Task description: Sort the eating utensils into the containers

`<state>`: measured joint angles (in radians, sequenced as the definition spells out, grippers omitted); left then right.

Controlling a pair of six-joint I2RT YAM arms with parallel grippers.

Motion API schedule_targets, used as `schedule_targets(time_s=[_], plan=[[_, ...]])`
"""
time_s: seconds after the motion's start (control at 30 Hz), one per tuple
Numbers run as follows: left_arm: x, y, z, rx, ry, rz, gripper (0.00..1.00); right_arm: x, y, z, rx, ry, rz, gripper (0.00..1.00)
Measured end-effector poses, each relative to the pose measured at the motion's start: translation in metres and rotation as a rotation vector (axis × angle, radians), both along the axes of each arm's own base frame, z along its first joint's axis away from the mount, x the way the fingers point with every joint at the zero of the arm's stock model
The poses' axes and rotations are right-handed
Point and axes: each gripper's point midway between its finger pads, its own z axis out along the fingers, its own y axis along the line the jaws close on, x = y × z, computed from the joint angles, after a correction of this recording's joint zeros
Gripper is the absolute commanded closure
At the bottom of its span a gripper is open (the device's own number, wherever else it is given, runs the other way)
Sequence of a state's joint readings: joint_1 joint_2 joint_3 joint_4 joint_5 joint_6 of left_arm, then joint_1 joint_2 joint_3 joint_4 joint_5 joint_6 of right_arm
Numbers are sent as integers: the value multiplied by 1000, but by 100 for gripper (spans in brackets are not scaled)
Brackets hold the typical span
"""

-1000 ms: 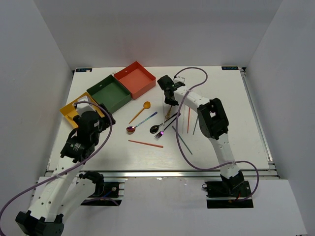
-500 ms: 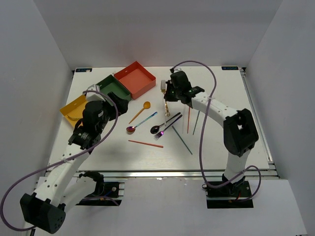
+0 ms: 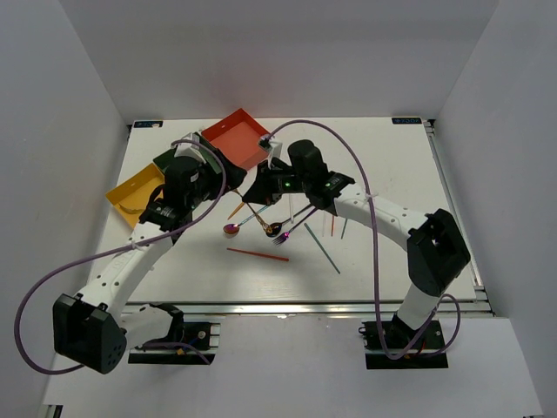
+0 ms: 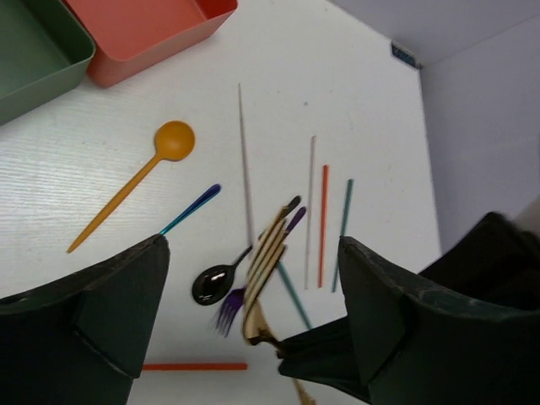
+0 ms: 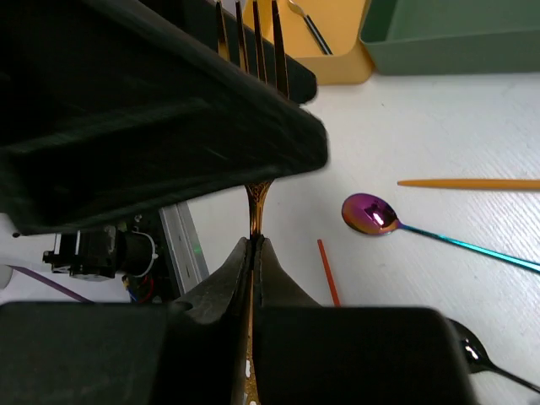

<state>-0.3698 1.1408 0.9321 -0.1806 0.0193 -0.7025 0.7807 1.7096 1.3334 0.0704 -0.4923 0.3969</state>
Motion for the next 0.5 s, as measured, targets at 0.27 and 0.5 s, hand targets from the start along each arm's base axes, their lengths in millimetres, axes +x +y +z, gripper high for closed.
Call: schedule_targets(time_s=[0.27, 0.5], plan=[[-3, 1, -13, 26, 43, -5, 95, -3, 9, 16, 33, -35, 44, 100], [1, 19, -16, 79, 60, 84, 100, 3, 16, 8, 29, -34, 48, 33]])
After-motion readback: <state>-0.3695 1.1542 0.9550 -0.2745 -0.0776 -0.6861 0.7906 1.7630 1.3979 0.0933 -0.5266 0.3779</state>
